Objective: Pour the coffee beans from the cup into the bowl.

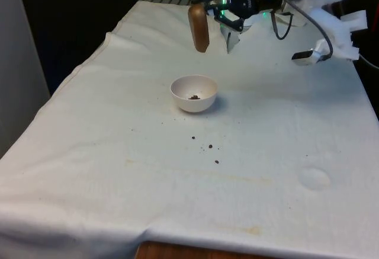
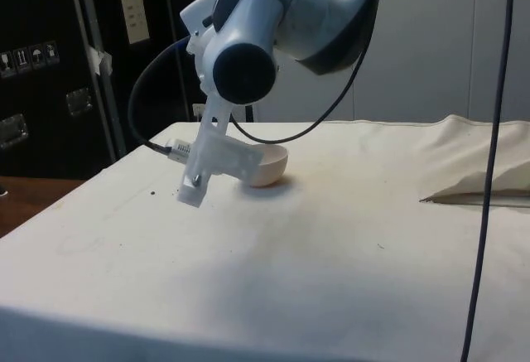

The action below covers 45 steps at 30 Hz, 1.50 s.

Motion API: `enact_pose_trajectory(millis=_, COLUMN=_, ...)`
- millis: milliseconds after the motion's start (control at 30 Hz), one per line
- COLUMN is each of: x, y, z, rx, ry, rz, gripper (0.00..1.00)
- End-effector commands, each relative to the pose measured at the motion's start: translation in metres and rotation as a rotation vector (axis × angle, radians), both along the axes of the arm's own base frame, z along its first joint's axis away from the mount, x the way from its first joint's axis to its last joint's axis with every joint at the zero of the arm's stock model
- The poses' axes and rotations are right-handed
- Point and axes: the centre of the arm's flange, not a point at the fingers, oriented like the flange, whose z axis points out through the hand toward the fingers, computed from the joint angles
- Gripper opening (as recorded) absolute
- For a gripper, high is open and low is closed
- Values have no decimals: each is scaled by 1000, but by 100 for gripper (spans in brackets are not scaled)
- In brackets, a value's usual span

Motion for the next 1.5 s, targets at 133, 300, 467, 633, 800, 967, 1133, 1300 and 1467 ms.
enact_pose_trajectory(millis=133, x=2, y=1, z=0, rx=56, ry=-2, rz=25, gripper=0)
enact_pose_trajectory(millis=300, x=3, y=1, z=-1, rx=79, ry=-2, rz=34, gripper=0)
enact_pose_trajectory(millis=467, x=4, y=2, z=-2, rx=114, ry=-4, rz=48, gripper=0)
enact_pose_trajectory(millis=633, x=5, y=2, z=-3, rx=142, ry=-6, rz=57, gripper=0)
enact_pose_trajectory(millis=800, x=5, y=2, z=-7, rx=173, ry=-8, rz=59, gripper=0)
enact_pose_trajectory(millis=967, x=3, y=3, z=-9, rx=203, ry=-10, rz=55, gripper=0)
enact_pose_trajectory(millis=1133, x=3, y=4, z=-12, rx=211, ry=-15, rz=47, gripper=0)
enact_pose_trajectory(millis=1300, x=-2, y=5, z=-15, rx=264, ry=-23, rz=38, gripper=0)
enact_pose_trajectory(millis=1467, x=-5, y=6, z=-18, rx=287, ry=-29, rz=29, gripper=0)
